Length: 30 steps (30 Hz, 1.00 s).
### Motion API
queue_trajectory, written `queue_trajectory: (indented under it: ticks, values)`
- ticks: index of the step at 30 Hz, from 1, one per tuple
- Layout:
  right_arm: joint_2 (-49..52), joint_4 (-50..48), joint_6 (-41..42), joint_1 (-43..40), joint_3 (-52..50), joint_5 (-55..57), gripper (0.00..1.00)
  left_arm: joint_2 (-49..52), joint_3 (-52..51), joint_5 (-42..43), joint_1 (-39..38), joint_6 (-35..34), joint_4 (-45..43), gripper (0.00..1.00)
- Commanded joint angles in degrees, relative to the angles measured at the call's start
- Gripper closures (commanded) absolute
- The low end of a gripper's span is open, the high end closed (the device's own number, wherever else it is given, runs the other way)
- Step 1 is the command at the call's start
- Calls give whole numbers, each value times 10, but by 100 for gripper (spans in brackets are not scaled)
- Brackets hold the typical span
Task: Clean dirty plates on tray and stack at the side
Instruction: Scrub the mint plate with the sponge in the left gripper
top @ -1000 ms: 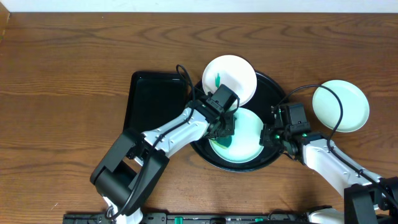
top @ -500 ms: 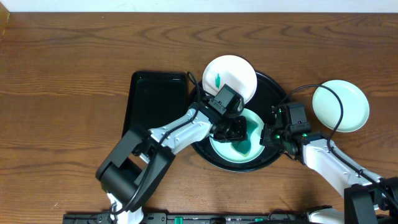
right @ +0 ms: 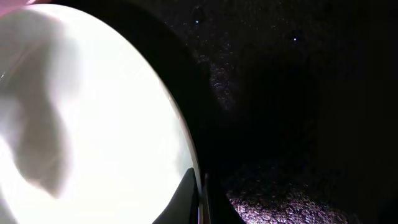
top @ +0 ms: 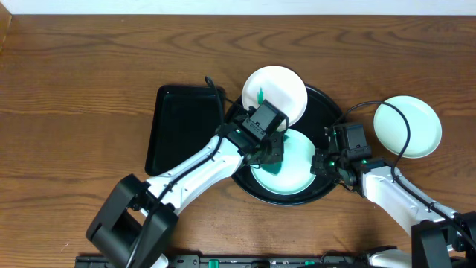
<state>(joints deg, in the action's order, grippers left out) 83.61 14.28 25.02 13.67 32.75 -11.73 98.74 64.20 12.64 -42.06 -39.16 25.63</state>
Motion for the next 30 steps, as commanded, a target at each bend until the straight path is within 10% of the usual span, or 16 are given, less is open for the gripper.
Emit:
queue_trajectory:
  ticks: [1, 16, 30]
  values:
    - [1, -2, -4, 7, -4, -2, 99, 18, -6, -69, 1, 1, 3, 91]
    - [1, -2, -4, 7, -4, -2, 99, 69, -6, -83, -17, 0, 0, 92]
    - [1, -1, -4, 7, -4, -2, 99, 71, -6, 89, -23, 0, -54, 92]
